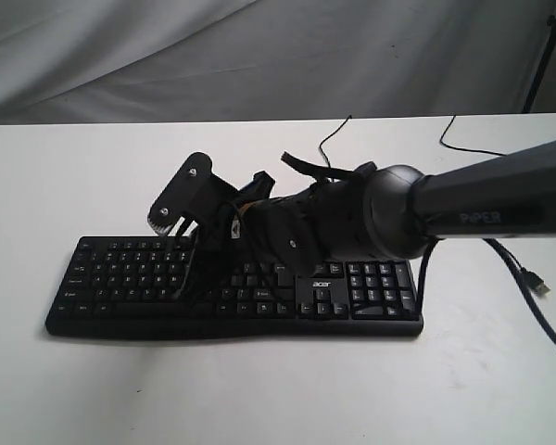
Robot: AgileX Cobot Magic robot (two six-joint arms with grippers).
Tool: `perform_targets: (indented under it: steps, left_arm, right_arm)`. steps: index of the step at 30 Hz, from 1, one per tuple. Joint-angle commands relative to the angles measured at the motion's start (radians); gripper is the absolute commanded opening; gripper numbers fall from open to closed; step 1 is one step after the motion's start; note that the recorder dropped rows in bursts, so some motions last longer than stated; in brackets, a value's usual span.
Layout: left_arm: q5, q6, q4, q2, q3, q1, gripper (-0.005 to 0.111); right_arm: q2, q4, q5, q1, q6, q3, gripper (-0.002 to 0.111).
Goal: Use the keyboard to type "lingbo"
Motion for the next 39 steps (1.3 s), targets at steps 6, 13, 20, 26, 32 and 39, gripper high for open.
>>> perform_targets:
  steps: [6, 13, 20, 26, 32, 39]
  left_arm:
    - [-0.004, -0.003, -0.001, 0.003, 0.005, -0.004, 0.001]
    - [-0.004, -0.003, -0.001, 0.003, 0.005, -0.004, 0.001]
    - [-0.004, -0.003, -0.001, 0.003, 0.005, -0.004, 0.001]
    - [-0.004, -0.003, -0.001, 0.003, 0.005, -0.004, 0.001]
    - [-0.004, -0.003, -0.001, 0.003, 0.005, -0.004, 0.001]
    - [-0.004, -0.003, -0.001, 0.003, 0.005, -0.004, 0.001]
  right_arm:
    - [0.051, -0.023, -0.017, -0.005, -0.010, -0.021, 0.000]
    - [0.056, -0.030, -0.037, -0.005, -0.010, -0.021, 0.000]
    - [0.078, -0.030, -0.042, -0.005, -0.010, -0.021, 0.000]
    - [0.082, -0.030, -0.042, -0.005, -0.010, -0.021, 0.000]
    - [0.090, -0.024, -0.042, -0.005, -0.010, -0.021, 0.000]
    - [0.100, -0.024, -0.041, -0.005, -0.010, -0.021, 0.000]
